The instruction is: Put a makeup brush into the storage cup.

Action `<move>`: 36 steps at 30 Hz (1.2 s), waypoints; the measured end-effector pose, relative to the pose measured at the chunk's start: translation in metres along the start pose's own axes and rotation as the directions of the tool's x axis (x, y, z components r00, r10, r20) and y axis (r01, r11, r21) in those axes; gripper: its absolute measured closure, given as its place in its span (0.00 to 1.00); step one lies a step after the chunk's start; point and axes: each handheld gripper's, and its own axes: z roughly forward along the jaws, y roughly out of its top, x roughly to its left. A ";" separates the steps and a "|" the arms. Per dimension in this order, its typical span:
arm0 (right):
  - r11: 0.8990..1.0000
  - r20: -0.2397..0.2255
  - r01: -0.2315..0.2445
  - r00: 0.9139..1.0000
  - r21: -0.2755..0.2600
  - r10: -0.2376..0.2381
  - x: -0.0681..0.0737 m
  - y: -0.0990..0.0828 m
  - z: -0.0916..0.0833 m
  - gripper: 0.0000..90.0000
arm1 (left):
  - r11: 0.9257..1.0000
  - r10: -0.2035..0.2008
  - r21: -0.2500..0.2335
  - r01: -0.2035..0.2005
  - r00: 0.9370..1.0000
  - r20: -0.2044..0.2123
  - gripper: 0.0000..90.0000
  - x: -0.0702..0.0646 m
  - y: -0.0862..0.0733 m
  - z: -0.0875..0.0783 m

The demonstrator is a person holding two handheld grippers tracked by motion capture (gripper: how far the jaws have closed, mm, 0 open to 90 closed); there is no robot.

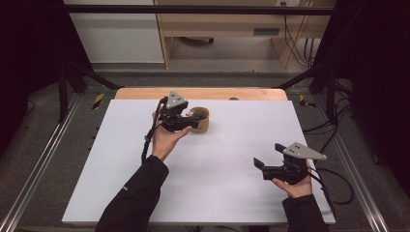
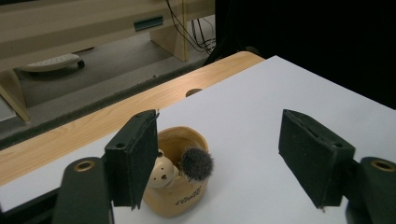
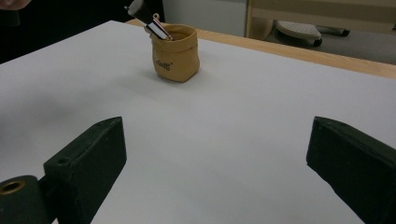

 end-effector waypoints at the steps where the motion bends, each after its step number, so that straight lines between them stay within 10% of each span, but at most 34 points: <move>1: 1.000 -0.001 0.003 1.000 -0.002 -0.003 0.000 0.000 0.000 0.06 | 1.000 0.000 -0.004 0.000 1.000 0.007 0.28 0.000 -0.001 -0.003; 36: 1.000 -0.008 0.008 1.000 -0.004 -0.008 0.003 0.001 0.000 0.05 | 0.996 0.019 -0.092 -0.010 0.995 0.097 0.14 -0.001 -0.044 -0.089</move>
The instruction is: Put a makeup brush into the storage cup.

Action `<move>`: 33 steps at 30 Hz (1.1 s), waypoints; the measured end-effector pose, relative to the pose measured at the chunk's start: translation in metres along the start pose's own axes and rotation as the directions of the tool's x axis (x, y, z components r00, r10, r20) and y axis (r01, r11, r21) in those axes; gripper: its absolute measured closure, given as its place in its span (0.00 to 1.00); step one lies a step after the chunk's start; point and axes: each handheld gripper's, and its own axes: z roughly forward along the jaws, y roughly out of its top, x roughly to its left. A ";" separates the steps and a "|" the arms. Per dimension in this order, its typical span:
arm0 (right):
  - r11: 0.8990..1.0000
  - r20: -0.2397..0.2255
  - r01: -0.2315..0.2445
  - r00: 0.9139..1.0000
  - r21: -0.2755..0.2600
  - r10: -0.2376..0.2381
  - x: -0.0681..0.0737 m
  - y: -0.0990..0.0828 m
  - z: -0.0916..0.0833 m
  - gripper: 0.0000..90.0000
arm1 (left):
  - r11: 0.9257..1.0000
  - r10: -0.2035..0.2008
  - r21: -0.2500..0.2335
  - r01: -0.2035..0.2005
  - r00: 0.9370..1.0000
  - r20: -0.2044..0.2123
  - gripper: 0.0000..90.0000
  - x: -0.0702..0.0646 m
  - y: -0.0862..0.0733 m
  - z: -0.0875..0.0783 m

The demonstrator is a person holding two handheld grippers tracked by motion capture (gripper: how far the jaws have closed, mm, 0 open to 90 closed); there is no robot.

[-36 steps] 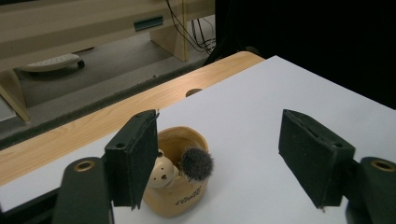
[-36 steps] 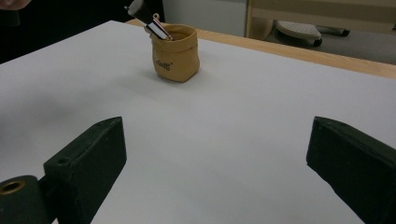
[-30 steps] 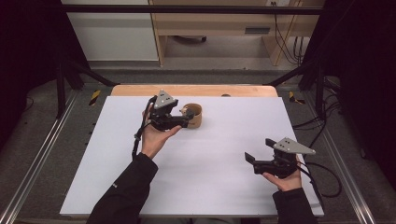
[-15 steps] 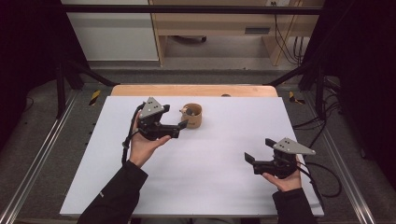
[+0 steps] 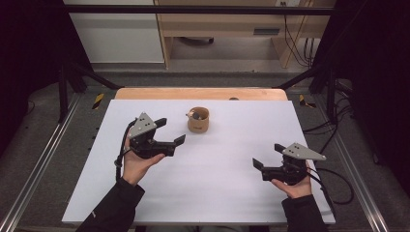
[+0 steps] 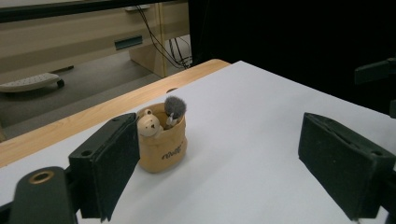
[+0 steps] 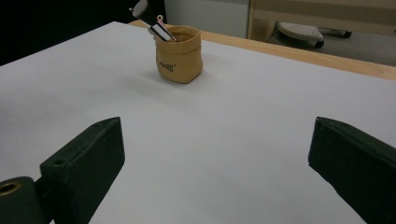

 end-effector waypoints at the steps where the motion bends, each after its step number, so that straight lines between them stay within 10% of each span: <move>1: 1.000 0.001 -0.001 1.000 0.000 0.001 0.000 0.000 0.000 0.05 | 1.000 0.000 -0.001 0.000 1.000 -0.002 0.14 0.000 -0.002 -0.002; 33: 1.000 0.000 0.000 1.000 0.001 0.000 0.000 0.000 -0.002 0.04 | 0.996 -0.085 0.012 0.086 0.994 -0.065 0.12 0.025 -0.060 -0.052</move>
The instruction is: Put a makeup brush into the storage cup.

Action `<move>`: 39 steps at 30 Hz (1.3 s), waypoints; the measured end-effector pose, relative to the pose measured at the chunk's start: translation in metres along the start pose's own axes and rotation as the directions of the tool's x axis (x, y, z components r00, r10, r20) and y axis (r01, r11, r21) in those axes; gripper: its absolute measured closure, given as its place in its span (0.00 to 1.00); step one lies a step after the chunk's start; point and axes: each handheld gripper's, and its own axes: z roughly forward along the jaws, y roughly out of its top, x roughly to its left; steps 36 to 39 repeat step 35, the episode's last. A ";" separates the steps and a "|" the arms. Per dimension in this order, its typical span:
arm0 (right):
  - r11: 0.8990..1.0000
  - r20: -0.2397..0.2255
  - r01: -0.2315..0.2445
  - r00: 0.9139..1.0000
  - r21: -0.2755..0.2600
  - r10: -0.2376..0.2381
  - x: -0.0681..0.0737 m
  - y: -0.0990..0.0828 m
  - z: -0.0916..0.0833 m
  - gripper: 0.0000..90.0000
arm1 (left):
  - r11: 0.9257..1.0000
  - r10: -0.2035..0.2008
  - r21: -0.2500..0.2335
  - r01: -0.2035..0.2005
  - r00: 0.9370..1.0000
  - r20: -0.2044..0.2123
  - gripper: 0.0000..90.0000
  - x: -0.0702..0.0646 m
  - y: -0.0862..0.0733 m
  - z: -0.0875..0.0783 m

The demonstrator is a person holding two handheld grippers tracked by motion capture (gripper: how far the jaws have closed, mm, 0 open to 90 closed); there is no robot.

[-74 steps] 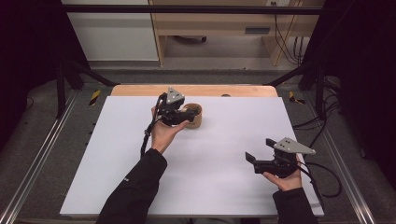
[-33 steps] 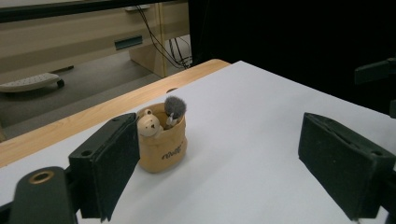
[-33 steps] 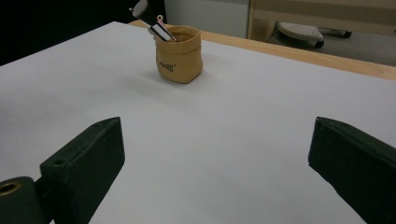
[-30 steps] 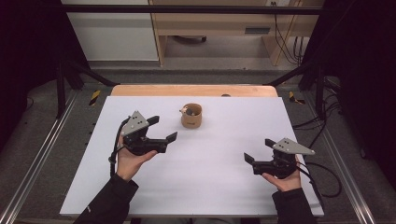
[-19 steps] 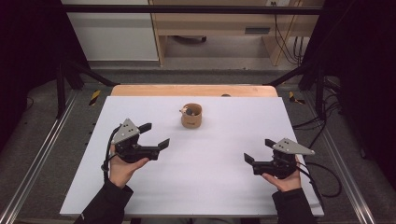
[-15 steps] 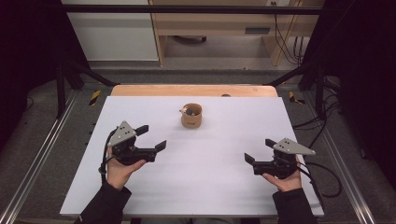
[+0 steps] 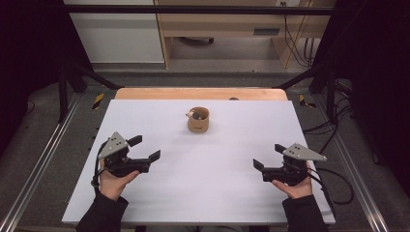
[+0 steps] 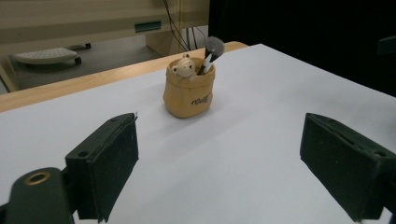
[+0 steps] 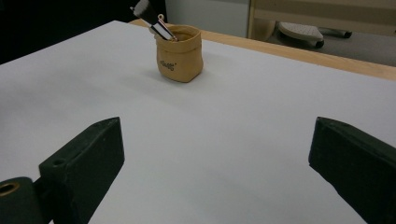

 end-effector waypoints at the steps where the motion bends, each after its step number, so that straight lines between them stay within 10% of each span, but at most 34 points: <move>1: 1.000 0.001 0.001 1.000 0.001 -0.001 0.000 0.000 0.000 0.04 | 1.000 -0.002 0.002 0.002 1.000 -0.001 0.12 0.001 -0.002 -0.001; 39: 1.000 0.009 -0.006 1.000 -0.002 0.006 -0.004 -0.003 -0.002 0.04 | 0.997 -0.048 0.051 0.052 0.996 -0.081 0.12 0.028 -0.044 -0.024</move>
